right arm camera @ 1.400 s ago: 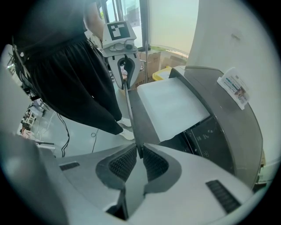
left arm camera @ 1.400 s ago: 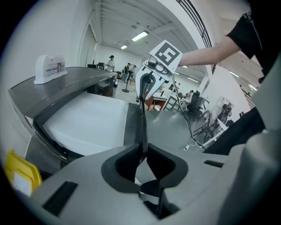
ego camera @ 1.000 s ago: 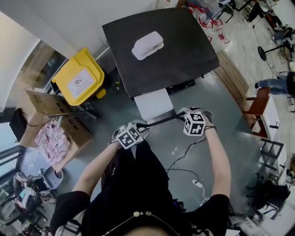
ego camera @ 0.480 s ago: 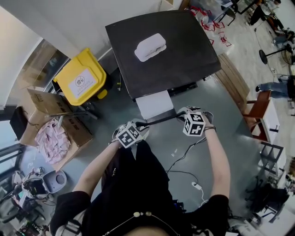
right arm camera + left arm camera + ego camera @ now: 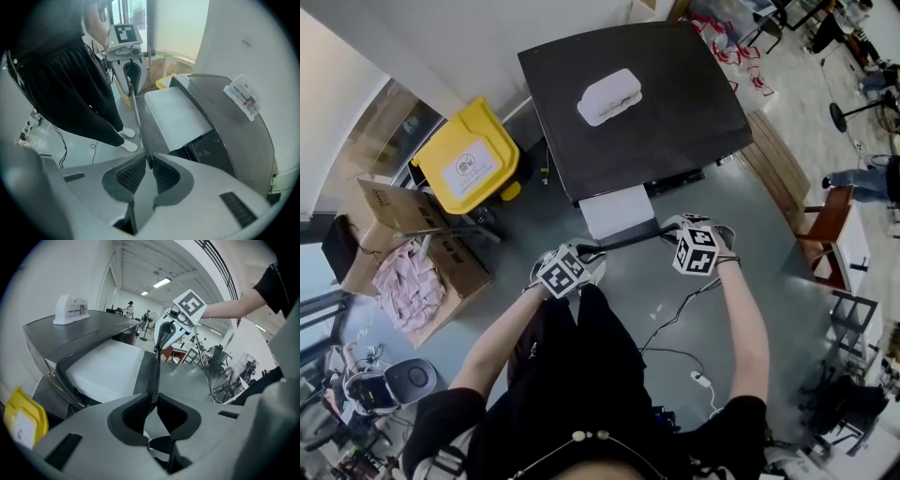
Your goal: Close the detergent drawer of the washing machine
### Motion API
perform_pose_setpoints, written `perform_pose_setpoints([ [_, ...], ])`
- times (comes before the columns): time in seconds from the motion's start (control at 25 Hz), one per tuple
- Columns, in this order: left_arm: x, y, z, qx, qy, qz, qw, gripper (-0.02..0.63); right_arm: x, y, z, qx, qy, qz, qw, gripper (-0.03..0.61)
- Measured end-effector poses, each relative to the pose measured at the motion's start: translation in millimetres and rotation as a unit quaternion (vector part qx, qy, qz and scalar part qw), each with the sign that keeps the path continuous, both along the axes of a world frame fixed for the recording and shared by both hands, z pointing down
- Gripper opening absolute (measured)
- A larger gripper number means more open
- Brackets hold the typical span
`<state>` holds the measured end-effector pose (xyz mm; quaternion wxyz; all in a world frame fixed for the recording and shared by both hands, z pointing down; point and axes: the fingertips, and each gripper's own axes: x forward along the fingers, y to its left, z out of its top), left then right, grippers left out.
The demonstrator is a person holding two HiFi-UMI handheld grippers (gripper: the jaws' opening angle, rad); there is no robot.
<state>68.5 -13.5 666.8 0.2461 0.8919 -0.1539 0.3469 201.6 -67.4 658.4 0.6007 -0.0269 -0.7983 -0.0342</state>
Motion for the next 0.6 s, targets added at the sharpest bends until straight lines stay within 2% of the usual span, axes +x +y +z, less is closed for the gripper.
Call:
perform_pose_setpoints([
  [0.6, -10, -21, -1, 0.005, -0.008, -0.029, 0.9995, 0.057, -9, -20, -2, 0.005, 0.001, -0.008, 1.0, 0.052],
])
